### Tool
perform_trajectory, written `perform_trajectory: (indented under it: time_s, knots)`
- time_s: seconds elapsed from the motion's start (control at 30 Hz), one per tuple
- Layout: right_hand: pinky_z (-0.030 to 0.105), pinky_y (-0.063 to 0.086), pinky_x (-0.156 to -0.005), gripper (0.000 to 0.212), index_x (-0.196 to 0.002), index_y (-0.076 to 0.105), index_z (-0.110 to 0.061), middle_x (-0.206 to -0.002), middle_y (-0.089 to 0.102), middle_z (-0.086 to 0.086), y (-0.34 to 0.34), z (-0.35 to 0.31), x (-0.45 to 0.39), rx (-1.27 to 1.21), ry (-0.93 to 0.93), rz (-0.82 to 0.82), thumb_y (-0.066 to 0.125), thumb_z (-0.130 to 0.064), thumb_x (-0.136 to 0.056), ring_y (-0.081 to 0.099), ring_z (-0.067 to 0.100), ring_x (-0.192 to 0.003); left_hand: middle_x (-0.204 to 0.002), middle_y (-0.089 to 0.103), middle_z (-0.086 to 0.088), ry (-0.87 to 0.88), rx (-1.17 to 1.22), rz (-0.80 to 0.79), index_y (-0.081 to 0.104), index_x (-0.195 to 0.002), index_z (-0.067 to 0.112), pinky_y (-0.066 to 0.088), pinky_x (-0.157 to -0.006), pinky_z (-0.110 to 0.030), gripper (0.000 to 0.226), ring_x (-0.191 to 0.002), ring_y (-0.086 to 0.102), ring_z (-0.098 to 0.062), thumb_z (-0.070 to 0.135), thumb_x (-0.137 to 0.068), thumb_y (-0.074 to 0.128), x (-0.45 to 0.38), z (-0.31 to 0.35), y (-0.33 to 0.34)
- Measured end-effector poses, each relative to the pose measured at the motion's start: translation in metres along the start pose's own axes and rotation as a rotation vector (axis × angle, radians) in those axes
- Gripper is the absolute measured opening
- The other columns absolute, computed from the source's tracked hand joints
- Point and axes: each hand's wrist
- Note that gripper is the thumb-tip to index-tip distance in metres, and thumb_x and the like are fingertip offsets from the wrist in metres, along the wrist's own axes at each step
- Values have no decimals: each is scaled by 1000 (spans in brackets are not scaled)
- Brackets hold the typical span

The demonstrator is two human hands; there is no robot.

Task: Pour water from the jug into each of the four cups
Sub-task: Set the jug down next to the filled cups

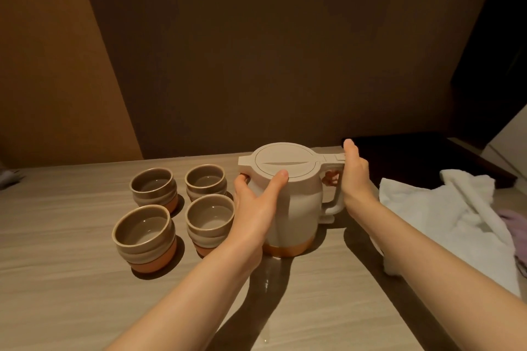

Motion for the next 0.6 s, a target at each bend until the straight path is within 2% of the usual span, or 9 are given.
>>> perform_trajectory:
  time_s: [0.07,0.1,0.17,0.23,0.3,0.37,0.47,0.6]
  knots:
    - [31,36,-75,65,-117,60,-8,-107,62,5,-2,-3,6,190,-73,117,20,-55,-98,54,16,-94,-152,31,6,3,-1,4,11,-148,36,32,-107,-44,90,-137,32,-23,60,-78,64,1,-1,1]
    - [31,34,-81,64,-129,52,-11,-119,56,4,-4,-3,11,250,-121,148,18,-56,-98,50,15,-102,-152,31,6,7,-2,7,11,-148,36,32,-107,-44,91,-137,32,-23,61,-78,63,1,-2,1]
    - [35,37,-91,65,-146,30,-18,-144,40,7,-5,4,28,305,-193,114,22,-58,-96,45,22,-121,-153,30,5,21,-5,24,11,-149,36,32,-108,-45,91,-138,32,-24,62,-78,62,-1,-4,2]
    - [44,39,-103,69,-152,7,-31,-159,19,6,-1,16,49,314,-208,20,28,-61,-93,34,29,-137,-155,28,5,38,-19,37,11,-151,36,29,-111,-48,94,-140,30,-24,66,-77,61,-2,-7,4]
    - [46,35,-105,76,-150,-8,-39,-162,7,3,3,24,61,312,-225,-48,34,-62,-92,25,31,-143,-156,28,5,57,-31,42,12,-151,36,29,-113,-50,94,-141,29,-24,68,-76,60,-3,-8,6]
    - [46,34,-106,80,-149,-13,-42,-162,2,1,5,27,60,296,-248,-77,37,-62,-90,21,31,-145,-155,30,4,73,-32,49,15,-151,34,32,-112,-49,92,-140,31,-23,66,-77,59,-5,-7,5]
    - [47,34,-108,80,-148,-11,-44,-161,3,0,9,28,51,271,-249,-104,39,-64,-90,21,29,-145,-153,33,3,82,-36,67,19,-151,30,35,-110,-48,87,-138,35,-24,62,-81,60,-11,-5,3]
    - [41,36,-104,76,-149,-5,-40,-159,9,1,19,27,48,227,-263,-87,42,-57,-92,24,27,-142,-151,36,3,88,-37,100,22,-150,29,36,-109,-48,81,-136,38,-24,57,-84,59,-19,-2,4]
Point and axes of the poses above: each hand's wrist, its own x-axis away from the middle knuckle, its own y-axis out of the palm, z = x × y
